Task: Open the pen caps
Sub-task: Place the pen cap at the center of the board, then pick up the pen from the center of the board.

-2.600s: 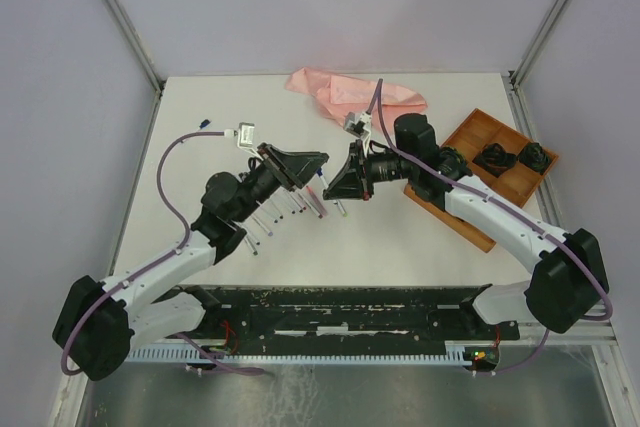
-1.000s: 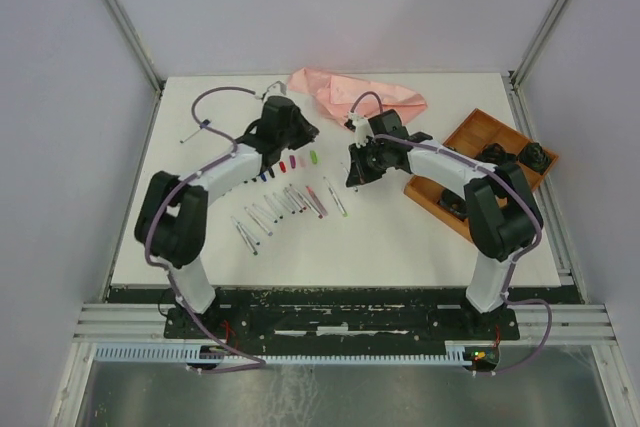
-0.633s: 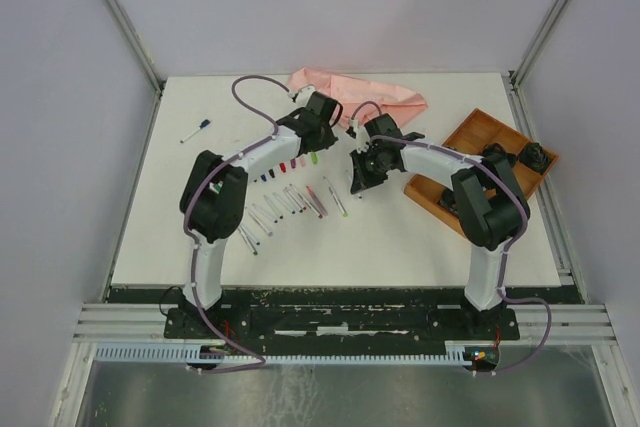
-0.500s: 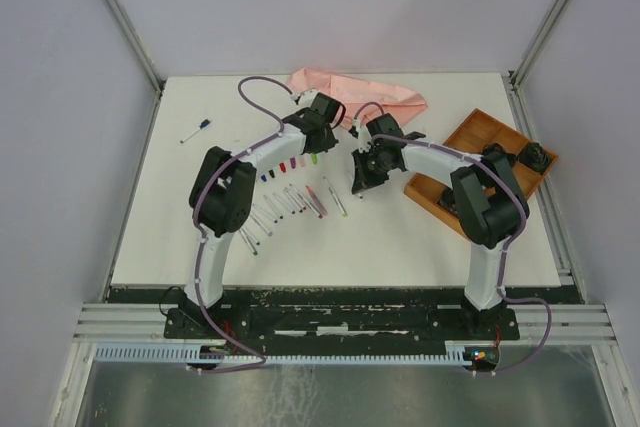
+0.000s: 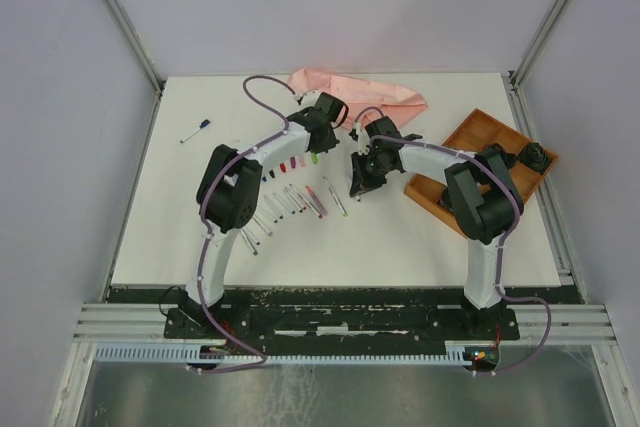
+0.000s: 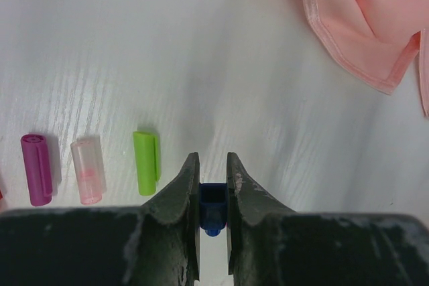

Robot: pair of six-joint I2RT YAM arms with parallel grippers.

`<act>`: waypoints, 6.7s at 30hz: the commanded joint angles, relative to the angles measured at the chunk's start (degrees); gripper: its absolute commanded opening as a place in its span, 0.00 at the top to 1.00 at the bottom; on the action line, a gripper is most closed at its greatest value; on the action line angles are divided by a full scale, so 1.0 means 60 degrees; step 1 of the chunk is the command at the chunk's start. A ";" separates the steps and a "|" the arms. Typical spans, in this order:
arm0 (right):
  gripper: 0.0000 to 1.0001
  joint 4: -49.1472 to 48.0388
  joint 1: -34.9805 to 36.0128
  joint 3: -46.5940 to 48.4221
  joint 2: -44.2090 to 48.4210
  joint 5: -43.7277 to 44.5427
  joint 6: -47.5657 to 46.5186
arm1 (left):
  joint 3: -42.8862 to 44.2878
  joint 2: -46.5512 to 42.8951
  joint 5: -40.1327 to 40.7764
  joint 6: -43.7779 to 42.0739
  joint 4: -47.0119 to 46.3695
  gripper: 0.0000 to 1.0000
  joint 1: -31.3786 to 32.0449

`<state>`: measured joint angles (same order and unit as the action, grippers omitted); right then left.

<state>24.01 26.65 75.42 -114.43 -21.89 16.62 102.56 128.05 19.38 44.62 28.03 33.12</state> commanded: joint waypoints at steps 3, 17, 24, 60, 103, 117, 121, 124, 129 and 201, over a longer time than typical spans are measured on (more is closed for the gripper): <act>0.80 -0.0160 0.0001 0.0367 -0.0223 -0.0058 0.0090 | 0.0404 0.0387 0.0119 -0.0397 -0.0042 0.79 -0.0013; 0.71 0.0096 0.0007 0.0508 -0.0229 0.0041 -0.0027 | 0.0457 0.0498 -0.0049 -0.0364 -0.0036 0.67 -0.0042; 0.70 0.0160 0.0011 0.0570 -0.0208 -0.0052 -0.0067 | 0.0509 0.0421 -0.0163 -0.0410 -0.0032 0.66 -0.0064; 0.63 0.1213 -0.0829 0.0693 0.3706 -0.3862 -0.3471 | -0.1168 -0.2586 -0.3147 -0.7384 -0.1638 0.18 -0.4664; 0.64 0.1278 -0.1077 0.0790 0.3413 -0.4554 -0.3268 | 0.1945 0.1459 -0.4941 -0.6493 0.0525 0.38 -0.7802; 0.64 0.1243 -0.1145 0.0792 0.3415 -0.4747 -0.3097 | 0.0588 0.0552 -0.3199 -0.6083 0.0361 0.64 -0.7426; 0.64 0.1229 -0.1176 0.0781 0.3456 -0.4781 -0.3083 | 0.0675 0.0633 -0.2796 -0.6229 0.0608 0.67 -0.7222; 0.64 0.1235 -0.1177 0.0781 0.3490 -0.4804 -0.3064 | 0.0670 0.0675 -0.2606 -0.6275 0.0672 0.68 -0.7097; 0.64 0.1213 -0.1177 0.0787 0.3526 -0.4855 -0.3051 | 0.0631 0.0772 -0.2470 -0.6295 0.0775 0.72 -0.7039; 0.57 -0.8277 0.1139 -0.3658 0.6767 -0.5271 0.2276 | -1.3401 -1.0217 -0.3301 -0.1622 -1.8410 0.97 0.2352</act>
<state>-28.36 32.99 50.37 -74.02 -54.81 33.21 21.78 66.41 -1.52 37.54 -77.82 46.81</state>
